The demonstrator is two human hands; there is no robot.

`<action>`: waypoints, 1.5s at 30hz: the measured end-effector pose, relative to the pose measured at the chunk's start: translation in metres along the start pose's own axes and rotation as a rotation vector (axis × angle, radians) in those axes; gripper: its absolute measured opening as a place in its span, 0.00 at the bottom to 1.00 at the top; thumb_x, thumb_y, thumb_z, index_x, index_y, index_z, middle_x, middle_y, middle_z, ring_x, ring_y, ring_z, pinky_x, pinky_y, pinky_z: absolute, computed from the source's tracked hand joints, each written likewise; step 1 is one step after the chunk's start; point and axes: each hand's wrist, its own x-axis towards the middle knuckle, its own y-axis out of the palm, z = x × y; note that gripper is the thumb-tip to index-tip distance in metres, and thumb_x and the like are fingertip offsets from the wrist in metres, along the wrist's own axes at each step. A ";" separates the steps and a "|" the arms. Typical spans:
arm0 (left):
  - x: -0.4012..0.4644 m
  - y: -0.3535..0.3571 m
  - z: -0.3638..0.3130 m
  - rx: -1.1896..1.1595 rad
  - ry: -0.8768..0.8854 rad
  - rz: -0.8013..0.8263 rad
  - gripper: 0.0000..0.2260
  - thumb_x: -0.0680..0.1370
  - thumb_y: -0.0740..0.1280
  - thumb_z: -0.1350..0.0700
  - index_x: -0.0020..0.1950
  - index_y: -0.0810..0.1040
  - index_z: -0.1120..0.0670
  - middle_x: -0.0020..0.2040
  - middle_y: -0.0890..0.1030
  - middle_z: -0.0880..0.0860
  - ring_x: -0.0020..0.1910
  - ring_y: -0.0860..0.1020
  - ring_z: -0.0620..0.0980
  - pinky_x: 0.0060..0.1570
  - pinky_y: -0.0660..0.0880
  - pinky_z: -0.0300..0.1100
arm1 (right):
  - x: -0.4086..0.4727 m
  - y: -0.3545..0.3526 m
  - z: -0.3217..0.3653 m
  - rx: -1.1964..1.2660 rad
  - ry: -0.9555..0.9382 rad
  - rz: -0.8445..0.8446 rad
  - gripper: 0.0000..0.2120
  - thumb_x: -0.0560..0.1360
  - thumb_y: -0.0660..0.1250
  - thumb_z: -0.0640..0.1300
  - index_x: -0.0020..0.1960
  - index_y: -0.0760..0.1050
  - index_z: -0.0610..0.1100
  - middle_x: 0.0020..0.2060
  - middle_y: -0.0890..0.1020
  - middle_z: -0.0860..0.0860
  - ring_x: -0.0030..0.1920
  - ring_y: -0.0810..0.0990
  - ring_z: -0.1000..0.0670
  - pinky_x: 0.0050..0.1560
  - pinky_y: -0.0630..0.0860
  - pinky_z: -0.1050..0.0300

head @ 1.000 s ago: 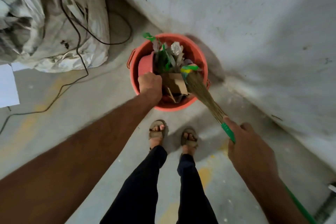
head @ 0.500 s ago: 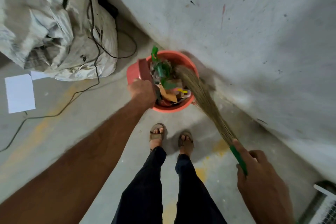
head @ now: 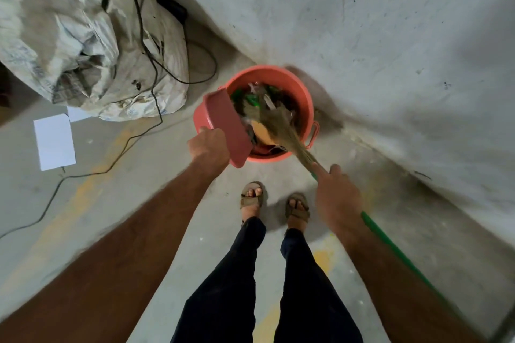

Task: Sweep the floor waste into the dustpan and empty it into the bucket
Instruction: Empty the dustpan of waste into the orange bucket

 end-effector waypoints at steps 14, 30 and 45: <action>-0.021 -0.004 -0.001 -0.062 0.060 0.016 0.22 0.78 0.65 0.59 0.73 0.72 0.51 0.69 0.71 0.57 0.64 0.77 0.58 0.59 0.76 0.53 | -0.058 -0.018 -0.037 0.187 0.044 -0.006 0.27 0.79 0.64 0.45 0.76 0.61 0.56 0.49 0.72 0.48 0.40 0.75 0.46 0.42 0.77 0.50; -0.169 -0.008 0.030 -0.230 -0.128 -0.056 0.18 0.78 0.59 0.57 0.68 0.75 0.48 0.50 0.74 0.49 0.44 0.74 0.50 0.37 0.69 0.45 | -0.151 -0.035 -0.129 0.347 -0.083 -0.128 0.21 0.78 0.62 0.48 0.69 0.62 0.53 0.41 0.76 0.49 0.34 0.75 0.52 0.34 0.76 0.53; -0.350 0.097 0.091 -0.620 -0.555 -0.146 0.16 0.83 0.56 0.50 0.68 0.75 0.46 0.63 0.76 0.55 0.61 0.78 0.59 0.58 0.75 0.52 | -0.150 -0.040 -0.062 -0.055 -0.570 -0.070 0.16 0.81 0.59 0.55 0.60 0.69 0.44 0.41 0.79 0.45 0.40 0.78 0.42 0.40 0.76 0.49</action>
